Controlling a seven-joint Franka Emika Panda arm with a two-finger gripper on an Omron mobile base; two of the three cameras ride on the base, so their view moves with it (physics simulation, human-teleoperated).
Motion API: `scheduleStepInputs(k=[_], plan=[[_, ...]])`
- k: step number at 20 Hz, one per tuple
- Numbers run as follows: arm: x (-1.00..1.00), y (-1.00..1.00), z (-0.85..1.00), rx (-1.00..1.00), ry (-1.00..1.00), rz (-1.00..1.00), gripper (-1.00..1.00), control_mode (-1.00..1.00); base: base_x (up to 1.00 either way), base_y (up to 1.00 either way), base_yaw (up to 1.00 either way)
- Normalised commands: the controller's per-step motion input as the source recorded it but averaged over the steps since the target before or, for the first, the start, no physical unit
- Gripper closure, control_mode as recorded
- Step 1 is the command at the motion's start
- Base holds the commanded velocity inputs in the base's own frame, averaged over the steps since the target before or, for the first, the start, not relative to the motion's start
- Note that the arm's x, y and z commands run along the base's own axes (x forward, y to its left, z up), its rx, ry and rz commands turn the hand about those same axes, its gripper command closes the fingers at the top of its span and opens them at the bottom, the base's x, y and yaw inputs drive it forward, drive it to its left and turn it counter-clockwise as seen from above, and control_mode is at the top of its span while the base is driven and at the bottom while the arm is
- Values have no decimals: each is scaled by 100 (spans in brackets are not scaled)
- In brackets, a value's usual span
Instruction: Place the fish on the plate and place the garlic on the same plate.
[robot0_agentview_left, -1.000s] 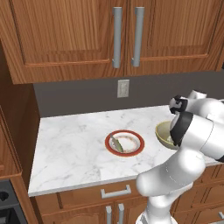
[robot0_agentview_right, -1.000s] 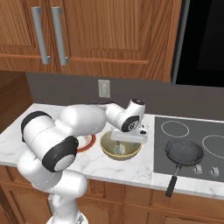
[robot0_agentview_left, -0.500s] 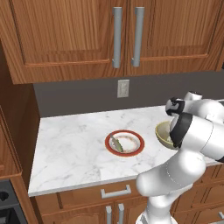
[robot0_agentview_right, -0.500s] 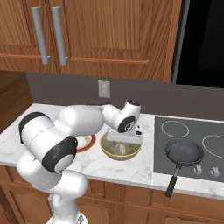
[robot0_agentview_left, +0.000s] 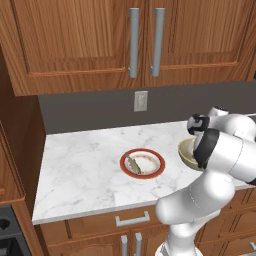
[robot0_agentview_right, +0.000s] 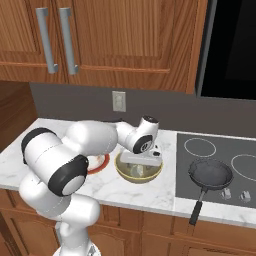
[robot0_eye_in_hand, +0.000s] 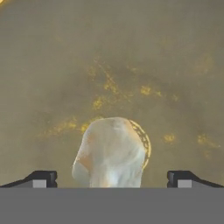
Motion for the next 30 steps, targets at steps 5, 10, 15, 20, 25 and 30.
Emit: scheduleStepInputs(k=[5,10,15,20,25,30], plan=[[0,11,-16,0,2,0,-100,-100,0,0,0],[0,4,-8,0,1,0,-100,-100,0,0,0],[-2,3,-4,0,4,0,-100,-100,0,0,0],[-3,4,-4,0,3,0,100,-100,0,0,0],[0,0,0,0,0,0,100,-100,0,0,0],[0,0,5,0,0,0,100,-100,0,0,0]])
